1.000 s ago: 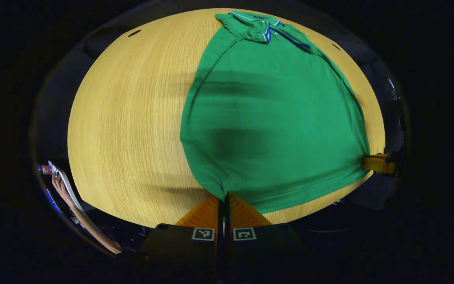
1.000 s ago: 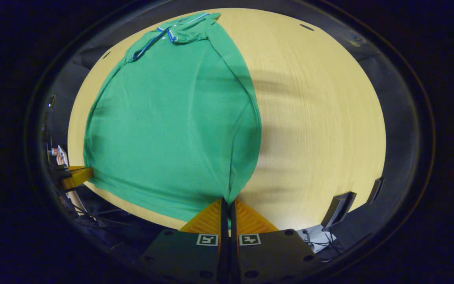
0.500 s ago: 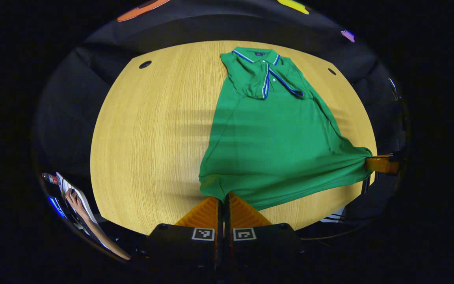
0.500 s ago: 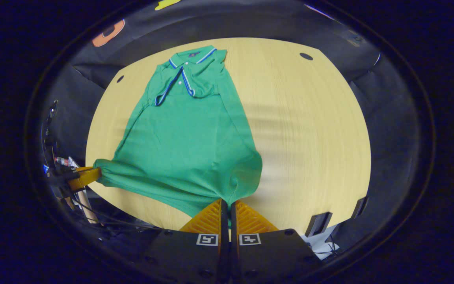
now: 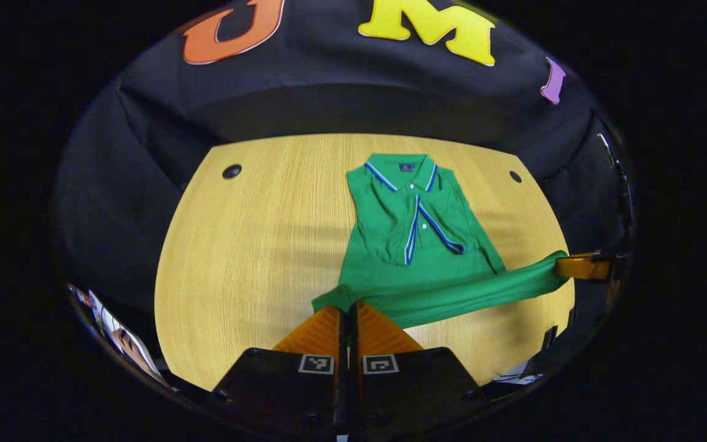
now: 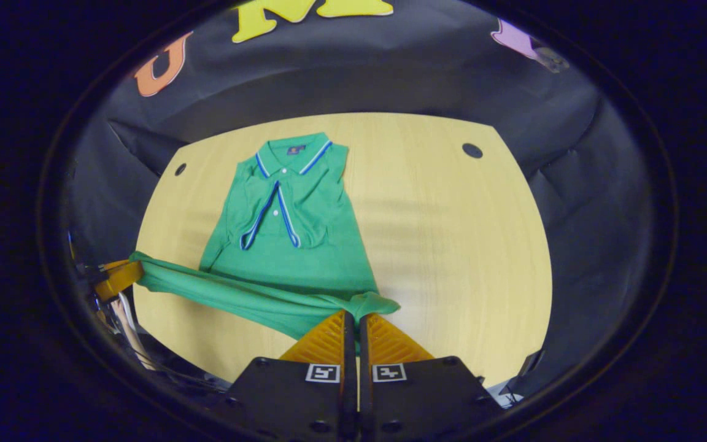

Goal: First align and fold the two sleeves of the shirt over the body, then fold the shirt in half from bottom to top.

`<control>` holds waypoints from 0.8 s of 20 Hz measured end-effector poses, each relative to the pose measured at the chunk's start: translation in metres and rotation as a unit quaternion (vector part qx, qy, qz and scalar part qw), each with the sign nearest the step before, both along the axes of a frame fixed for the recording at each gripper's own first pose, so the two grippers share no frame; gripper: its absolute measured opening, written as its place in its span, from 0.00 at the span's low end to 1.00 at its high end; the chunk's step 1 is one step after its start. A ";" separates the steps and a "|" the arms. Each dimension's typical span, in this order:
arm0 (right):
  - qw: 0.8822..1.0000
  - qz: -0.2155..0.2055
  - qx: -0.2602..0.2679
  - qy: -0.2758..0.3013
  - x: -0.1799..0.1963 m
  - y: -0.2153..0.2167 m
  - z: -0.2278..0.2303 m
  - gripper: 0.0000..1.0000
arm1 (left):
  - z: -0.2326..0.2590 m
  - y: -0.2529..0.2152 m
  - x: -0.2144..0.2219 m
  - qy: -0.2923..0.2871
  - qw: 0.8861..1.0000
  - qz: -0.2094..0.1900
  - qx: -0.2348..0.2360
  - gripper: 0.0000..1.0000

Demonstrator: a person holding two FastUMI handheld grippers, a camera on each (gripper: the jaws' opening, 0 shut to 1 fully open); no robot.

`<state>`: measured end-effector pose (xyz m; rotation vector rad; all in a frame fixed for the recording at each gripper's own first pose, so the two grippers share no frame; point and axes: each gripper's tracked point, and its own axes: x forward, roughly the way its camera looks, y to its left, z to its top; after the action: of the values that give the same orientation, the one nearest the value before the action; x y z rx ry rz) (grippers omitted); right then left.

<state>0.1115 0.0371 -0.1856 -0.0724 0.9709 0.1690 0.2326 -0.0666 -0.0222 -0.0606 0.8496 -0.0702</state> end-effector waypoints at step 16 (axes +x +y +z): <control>0.983 -0.017 0.027 -0.183 0.227 0.053 0.004 0.05 | -0.024 0.013 0.216 -0.129 0.987 0.089 -0.012 0.03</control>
<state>0.3389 0.0901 -0.1813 -0.0357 0.6002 0.1449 0.4484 -0.0539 -0.0460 -0.1472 0.5807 0.0792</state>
